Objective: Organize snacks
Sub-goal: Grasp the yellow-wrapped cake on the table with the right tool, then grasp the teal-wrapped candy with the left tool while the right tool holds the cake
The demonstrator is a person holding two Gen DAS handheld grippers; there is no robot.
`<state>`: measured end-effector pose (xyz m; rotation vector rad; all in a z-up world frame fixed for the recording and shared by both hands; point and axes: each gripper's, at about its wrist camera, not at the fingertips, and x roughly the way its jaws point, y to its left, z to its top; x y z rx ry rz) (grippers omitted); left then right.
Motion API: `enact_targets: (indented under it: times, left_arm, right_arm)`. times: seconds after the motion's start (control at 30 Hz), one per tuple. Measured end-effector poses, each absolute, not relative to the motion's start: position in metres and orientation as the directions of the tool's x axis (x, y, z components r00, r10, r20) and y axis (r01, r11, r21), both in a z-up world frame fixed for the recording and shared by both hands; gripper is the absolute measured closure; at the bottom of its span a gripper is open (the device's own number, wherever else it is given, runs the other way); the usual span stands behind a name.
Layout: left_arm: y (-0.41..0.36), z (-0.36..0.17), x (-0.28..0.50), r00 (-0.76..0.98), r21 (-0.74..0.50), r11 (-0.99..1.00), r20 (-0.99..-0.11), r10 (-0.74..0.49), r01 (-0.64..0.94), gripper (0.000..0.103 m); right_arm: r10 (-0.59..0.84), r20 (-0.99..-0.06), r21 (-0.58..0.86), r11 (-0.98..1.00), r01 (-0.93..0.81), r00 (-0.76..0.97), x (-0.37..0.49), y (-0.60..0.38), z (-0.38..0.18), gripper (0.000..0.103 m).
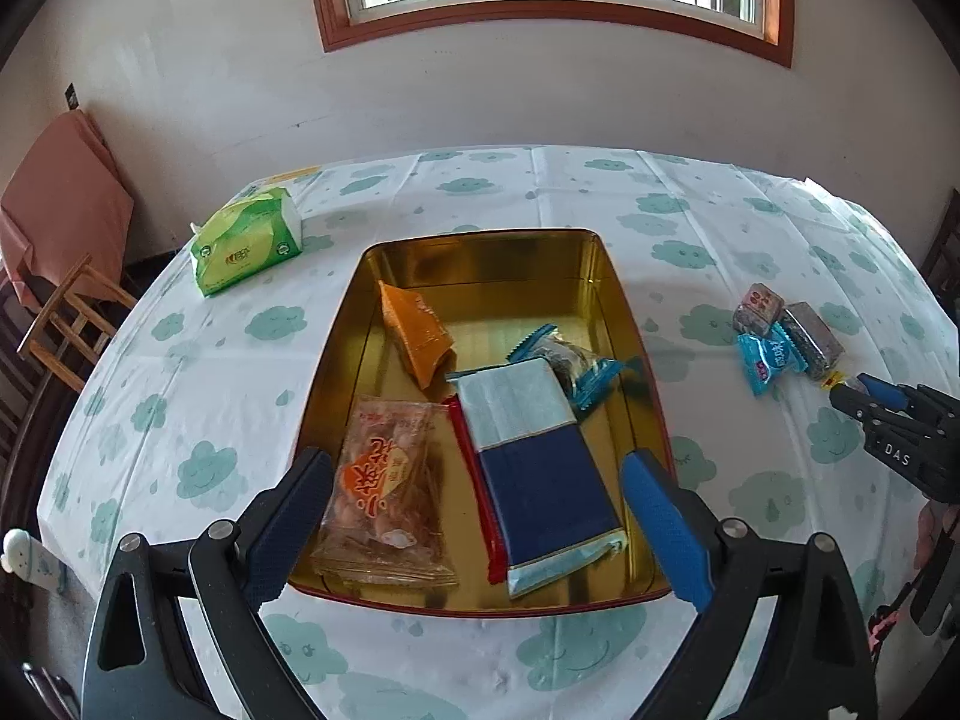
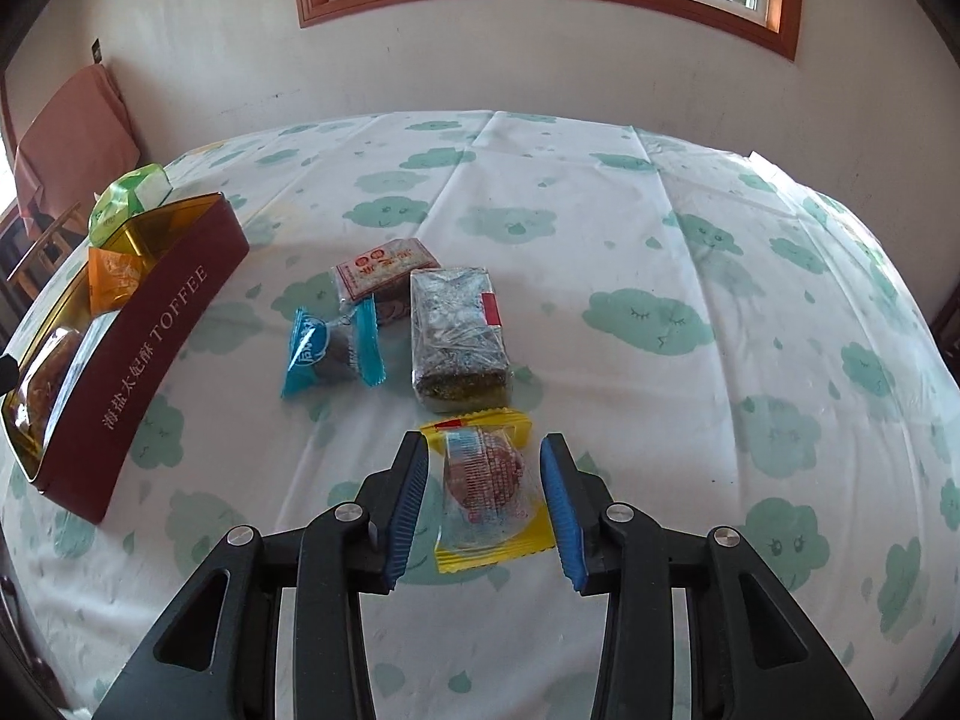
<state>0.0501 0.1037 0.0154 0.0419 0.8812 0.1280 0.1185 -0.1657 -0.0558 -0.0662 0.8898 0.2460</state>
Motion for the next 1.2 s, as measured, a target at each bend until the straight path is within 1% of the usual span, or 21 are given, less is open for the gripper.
enact_targets:
  times: [0.07,0.1,0.17,0.33,0.43,0.63,0.73,1.0,1.2]
  left_arm:
    - [0.093,0.015,0.054,0.629,0.100,0.992,-0.768,0.123,-0.073,0.007]
    - [0.088,0.015,0.056,0.628,0.104,0.993,-0.769,0.119,-0.061,0.007]
    - [0.075,0.014,0.061,0.623,0.110,0.993,-0.775,0.107,-0.035,0.007]
    - [0.044,0.012,0.073,0.608,0.080,0.996,-0.792,0.043,0.033,0.007]
    - [0.025,0.010,0.083,0.595,0.056,0.996,-0.804,0.005,0.068,0.007]
    - [-0.017,0.000,0.099,0.590,0.059,0.986,-0.806,-0.046,0.159,0.007]
    - [-0.032,-0.009,0.113,0.560,0.038,0.979,-0.825,-0.082,0.199,0.008]
    - [-0.050,-0.033,0.150,0.507,0.003,0.971,-0.853,-0.122,0.238,0.009]
    - [-0.051,-0.046,0.172,0.489,-0.008,0.975,-0.864,-0.118,0.220,0.010]
  right_arm:
    - [0.192,-0.772,0.051,0.969,-0.242,0.606,0.120,-0.166,-0.058,0.064]
    - [0.192,-0.773,0.050,0.969,-0.244,0.605,0.120,-0.166,-0.059,0.067]
    - [0.199,-0.767,0.055,0.968,-0.247,0.610,0.120,-0.167,-0.060,0.068]
    - [0.183,-0.752,0.047,0.973,-0.226,0.634,0.117,-0.175,-0.058,0.073]
    - [0.161,-0.754,0.052,0.981,-0.186,0.637,0.118,-0.194,-0.059,0.073]
    - [0.107,-0.755,0.060,0.994,-0.094,0.647,0.121,-0.235,-0.059,0.073]
    - [0.121,-0.756,0.092,0.993,-0.078,0.643,0.122,-0.245,-0.060,0.072]
    - [0.131,-0.757,0.103,0.991,-0.081,0.641,0.124,-0.246,-0.061,0.071]
    - [0.137,-0.755,0.111,0.990,-0.081,0.641,0.123,-0.246,-0.061,0.071]
